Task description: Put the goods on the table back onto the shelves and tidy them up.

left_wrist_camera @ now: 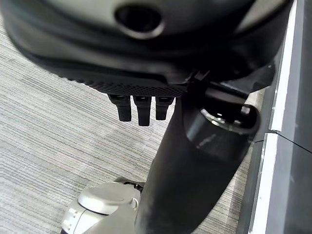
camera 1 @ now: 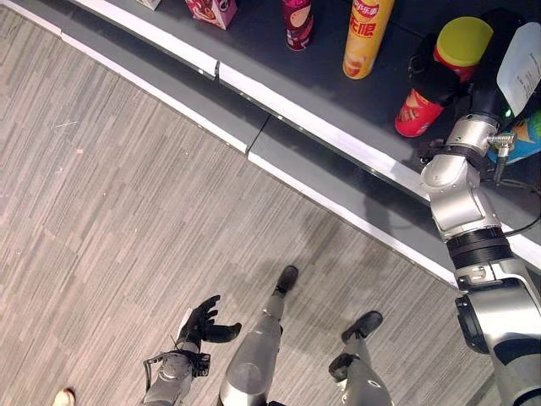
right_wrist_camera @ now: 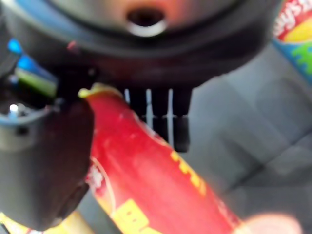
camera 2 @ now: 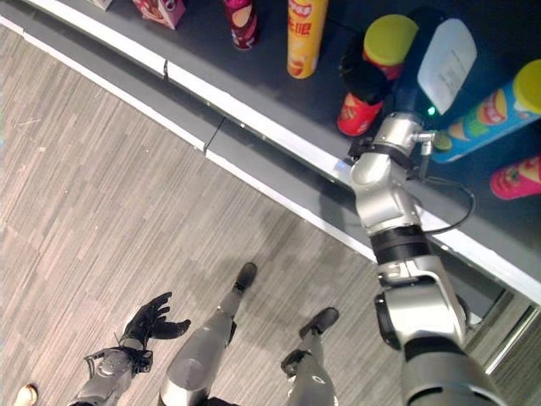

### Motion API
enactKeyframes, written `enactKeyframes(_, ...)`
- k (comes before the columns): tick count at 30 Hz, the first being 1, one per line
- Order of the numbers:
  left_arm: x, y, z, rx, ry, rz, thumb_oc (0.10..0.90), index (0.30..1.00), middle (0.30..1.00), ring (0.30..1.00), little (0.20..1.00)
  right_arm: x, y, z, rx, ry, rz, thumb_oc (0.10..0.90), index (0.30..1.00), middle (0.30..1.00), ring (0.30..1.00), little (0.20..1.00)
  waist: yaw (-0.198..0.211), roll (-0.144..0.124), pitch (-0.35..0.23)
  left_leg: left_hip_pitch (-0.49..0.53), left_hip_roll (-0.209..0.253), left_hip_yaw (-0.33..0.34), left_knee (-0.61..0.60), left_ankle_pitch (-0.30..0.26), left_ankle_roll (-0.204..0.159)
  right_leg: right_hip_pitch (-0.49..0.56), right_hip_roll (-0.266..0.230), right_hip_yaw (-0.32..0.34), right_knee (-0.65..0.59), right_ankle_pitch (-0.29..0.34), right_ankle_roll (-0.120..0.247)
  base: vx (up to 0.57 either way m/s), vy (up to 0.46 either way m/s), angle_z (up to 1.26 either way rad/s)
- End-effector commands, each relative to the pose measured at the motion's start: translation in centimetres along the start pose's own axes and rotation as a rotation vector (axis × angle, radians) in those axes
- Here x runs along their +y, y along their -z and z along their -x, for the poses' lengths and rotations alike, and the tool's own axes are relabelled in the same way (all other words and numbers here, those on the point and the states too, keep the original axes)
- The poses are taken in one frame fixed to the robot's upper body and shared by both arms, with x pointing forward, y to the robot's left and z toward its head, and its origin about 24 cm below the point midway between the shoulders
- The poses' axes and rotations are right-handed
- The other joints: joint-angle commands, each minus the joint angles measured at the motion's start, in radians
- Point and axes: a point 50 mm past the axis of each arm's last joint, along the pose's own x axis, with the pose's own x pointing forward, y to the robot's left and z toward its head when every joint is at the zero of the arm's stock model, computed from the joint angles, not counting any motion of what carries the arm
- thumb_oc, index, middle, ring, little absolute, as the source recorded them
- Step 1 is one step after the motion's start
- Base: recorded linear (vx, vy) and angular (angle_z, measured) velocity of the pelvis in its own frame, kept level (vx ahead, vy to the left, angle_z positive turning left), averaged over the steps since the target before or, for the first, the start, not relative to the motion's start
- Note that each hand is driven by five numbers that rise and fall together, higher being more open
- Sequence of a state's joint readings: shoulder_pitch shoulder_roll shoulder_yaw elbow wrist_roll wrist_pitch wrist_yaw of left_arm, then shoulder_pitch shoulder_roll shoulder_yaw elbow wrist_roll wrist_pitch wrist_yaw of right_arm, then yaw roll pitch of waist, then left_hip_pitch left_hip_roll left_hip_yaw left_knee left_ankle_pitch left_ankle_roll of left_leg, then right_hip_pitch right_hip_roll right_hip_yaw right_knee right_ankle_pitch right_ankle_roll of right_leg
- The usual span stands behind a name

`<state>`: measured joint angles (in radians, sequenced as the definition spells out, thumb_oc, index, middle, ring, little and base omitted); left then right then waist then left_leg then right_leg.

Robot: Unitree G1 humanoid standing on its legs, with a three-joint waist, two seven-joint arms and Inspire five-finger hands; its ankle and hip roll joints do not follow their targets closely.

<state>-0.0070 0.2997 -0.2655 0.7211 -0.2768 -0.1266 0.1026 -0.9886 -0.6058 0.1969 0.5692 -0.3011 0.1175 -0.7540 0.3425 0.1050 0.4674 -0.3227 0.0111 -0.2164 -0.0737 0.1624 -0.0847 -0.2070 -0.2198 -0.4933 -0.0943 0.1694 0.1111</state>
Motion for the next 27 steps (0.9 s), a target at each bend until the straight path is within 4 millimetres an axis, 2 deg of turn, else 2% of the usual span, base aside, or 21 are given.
enactKeyframes(1, 1.7, 0.6, 0.7, -0.006, -0.031, -0.061, 0.8, 0.9, 0.9, 0.9, 0.9, -3.1, -4.0, -3.2, -0.189, 0.169, -0.063, 0.4, 0.3, 0.3, 0.3, 0.3, 0.015, 0.008, -0.069, -0.011, -0.025, 0.017, -0.014, -0.065, 0.0, 0.057, -0.052, 0.022, 0.078, -0.117, 0.091, 0.0, 0.0, 0.0)
enactKeyframes(27, 1.4, -0.1, 0.5, -0.031, -0.03, -0.066, 0.8, 0.9, 0.9, 0.9, 0.9, -3.4, -2.4, -3.9, -0.145, 0.184, 0.038, 0.4, 0.3, 0.3, 0.3, 0.3, 0.003, 0.007, -0.072, -0.018, -0.028, 0.014, -0.014, -0.07, 0.0, 0.05, -0.052, 0.019, 0.075, -0.118, 0.093, 0.0, 0.0, 0.01)
